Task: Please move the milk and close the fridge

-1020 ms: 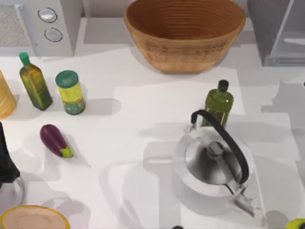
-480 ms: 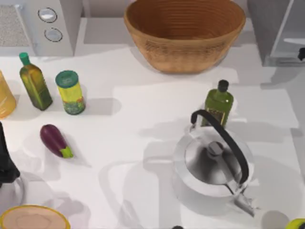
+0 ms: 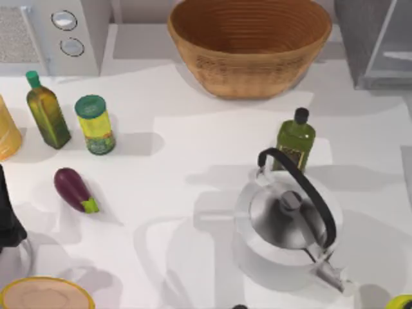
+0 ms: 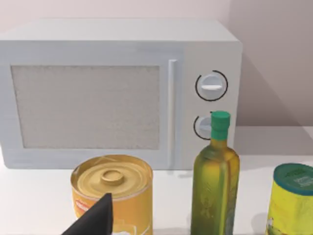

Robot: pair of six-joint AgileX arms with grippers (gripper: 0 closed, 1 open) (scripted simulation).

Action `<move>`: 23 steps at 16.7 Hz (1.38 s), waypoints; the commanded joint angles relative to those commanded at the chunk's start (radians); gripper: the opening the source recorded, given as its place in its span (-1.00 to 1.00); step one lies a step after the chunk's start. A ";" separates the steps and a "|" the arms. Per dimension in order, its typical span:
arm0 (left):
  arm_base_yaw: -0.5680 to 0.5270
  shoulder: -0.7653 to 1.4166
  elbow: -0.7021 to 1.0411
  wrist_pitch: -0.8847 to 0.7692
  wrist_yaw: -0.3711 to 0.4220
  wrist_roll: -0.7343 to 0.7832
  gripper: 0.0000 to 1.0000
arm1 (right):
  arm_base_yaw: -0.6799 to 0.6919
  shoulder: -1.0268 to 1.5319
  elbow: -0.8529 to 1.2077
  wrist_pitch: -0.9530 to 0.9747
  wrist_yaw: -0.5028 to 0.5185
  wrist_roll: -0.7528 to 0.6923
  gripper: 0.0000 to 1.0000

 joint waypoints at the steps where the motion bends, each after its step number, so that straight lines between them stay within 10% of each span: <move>1: 0.000 0.000 0.000 0.000 0.000 0.000 1.00 | -0.008 0.035 0.035 0.004 -0.014 0.001 -1.00; 20: 0.000 0.000 0.000 0.000 0.000 0.000 1.00 | -0.076 0.291 0.304 0.024 -0.121 0.013 -1.00; 23: 0.000 0.000 0.000 0.000 0.000 0.000 1.00 | -0.076 0.291 0.304 0.024 -0.121 0.013 -0.55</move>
